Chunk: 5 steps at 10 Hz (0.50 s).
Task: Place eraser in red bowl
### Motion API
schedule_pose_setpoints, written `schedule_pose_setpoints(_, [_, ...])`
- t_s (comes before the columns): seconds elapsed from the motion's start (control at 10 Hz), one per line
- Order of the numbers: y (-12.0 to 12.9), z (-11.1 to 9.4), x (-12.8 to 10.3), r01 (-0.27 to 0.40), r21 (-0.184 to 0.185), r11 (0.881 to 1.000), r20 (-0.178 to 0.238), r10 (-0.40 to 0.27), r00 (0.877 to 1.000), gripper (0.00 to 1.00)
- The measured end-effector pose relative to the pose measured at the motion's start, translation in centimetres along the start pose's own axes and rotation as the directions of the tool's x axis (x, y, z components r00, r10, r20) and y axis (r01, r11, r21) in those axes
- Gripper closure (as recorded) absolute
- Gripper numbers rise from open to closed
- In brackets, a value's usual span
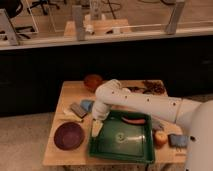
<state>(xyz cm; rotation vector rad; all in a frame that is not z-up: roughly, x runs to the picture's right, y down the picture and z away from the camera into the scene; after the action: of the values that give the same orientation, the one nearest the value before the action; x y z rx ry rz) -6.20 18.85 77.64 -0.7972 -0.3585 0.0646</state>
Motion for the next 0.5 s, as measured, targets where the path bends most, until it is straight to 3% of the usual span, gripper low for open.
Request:
schedule_pose_setpoints(0.3, [-0.4, 0.2, -0.5, -0.015, -0.016, 1.0, 0.014, 0.015, 1.0, 0.2])
schedule_pose_setpoints(0.5, [-1.1, -0.1, -1.4, -0.019, -0.006, 1.0, 0.008, 0.019, 1.0, 0.2])
